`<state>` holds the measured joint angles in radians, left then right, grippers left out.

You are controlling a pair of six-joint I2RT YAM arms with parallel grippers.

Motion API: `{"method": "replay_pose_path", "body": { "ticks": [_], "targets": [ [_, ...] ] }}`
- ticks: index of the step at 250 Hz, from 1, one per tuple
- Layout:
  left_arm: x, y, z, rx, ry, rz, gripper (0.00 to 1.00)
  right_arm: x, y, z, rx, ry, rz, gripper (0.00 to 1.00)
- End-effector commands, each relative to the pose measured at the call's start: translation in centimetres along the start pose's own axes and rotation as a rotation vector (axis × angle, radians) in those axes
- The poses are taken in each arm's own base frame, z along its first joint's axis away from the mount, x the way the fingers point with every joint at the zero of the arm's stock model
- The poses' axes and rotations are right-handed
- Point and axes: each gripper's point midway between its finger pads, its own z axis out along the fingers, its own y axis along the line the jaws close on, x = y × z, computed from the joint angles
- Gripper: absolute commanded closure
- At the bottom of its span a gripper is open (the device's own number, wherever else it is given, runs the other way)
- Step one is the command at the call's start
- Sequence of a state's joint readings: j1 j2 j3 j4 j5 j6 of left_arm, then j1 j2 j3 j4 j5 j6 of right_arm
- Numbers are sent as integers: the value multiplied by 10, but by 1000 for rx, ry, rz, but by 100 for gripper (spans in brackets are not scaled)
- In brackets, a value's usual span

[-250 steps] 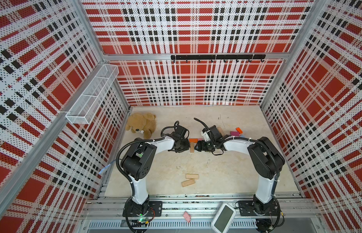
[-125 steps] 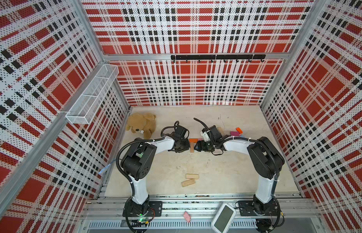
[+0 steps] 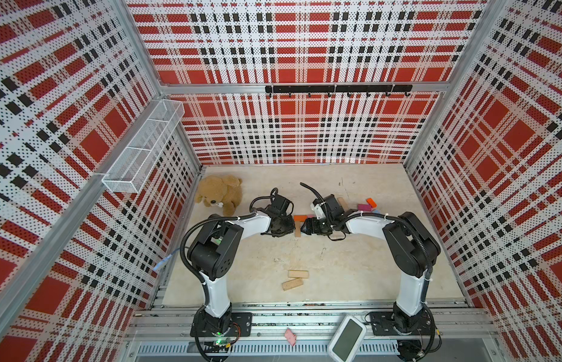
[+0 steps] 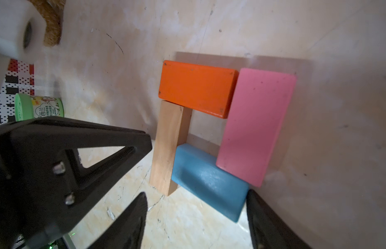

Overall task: Assemble the letter p with building blocks
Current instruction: Assemble the building block at the center of the board.

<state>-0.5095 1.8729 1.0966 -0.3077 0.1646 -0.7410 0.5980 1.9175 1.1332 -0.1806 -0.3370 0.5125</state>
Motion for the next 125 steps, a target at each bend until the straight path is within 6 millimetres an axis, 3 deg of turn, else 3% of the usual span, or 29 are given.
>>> {"method": "replay_pose_path", "body": {
  "ticks": [1, 85, 125],
  "targets": [
    [17, 24, 8, -82, 64, -16, 78, 6, -3, 9, 15, 24, -10, 26],
    [16, 26, 6, -87, 60, -23, 78, 3, -11, 0, 64, -9, -3, 24],
    [6, 27, -21, -103, -16, -20, 77, -5, -17, -11, 92, -48, 16, 17]
  ]
}}
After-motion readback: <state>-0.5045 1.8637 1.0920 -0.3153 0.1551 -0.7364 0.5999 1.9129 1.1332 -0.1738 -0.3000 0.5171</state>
